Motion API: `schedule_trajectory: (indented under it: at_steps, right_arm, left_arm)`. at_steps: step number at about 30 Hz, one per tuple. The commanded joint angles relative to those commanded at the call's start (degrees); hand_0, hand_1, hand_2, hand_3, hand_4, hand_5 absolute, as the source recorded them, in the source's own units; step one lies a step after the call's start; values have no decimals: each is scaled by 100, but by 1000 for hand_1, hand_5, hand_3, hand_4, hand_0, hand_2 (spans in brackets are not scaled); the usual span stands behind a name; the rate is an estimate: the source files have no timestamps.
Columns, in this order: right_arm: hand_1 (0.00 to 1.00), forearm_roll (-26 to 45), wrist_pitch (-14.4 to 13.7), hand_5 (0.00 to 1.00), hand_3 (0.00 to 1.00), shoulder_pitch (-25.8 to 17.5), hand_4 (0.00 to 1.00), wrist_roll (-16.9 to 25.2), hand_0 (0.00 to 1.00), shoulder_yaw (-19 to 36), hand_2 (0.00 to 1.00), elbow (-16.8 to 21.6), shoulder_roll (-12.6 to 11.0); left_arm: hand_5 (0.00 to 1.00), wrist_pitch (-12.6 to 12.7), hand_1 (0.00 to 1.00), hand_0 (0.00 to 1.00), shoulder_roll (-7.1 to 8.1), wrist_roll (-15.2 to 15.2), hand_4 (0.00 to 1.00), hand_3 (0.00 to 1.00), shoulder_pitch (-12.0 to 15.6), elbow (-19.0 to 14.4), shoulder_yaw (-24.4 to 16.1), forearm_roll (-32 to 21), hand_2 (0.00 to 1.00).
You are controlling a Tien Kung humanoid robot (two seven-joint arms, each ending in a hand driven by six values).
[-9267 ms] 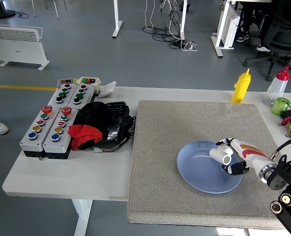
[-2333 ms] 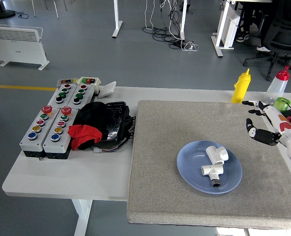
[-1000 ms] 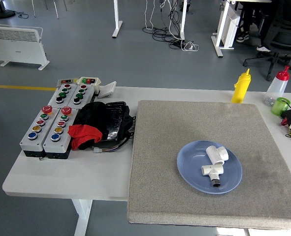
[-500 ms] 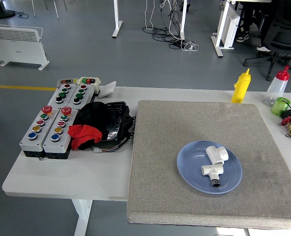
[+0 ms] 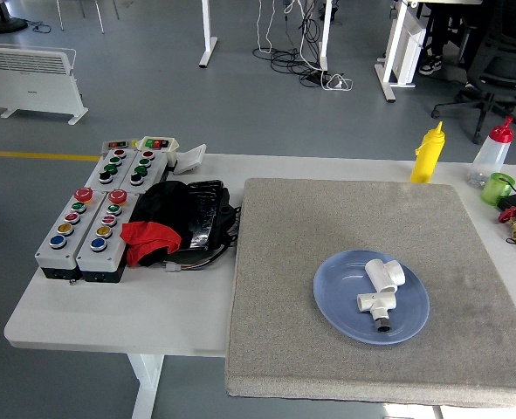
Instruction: Pick pipe place plate twice
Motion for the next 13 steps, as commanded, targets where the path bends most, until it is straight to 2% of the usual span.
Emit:
schedule_trajectory:
  at_steps: [2,5,13]
  right_arm:
    - [868,27,-4,474,929,-26,554,18,922,38,979,-10,7]
    - [861,133,-2,476,918,-80,551,48,911,140,968,-33,37]
    - [854,540,37,473,908,-271,549,86,899,533,949,-64,215]
  left_arm:
    - [998,58,802,818,0,-120,463,925,-16,-30,105,-110,939]
    - [998,65,804,818,0,-179,479,927,-33,-42,85,73,936]
    - [998,-23,809,818,0,-189,467,924,-49,-51,49,217,934]
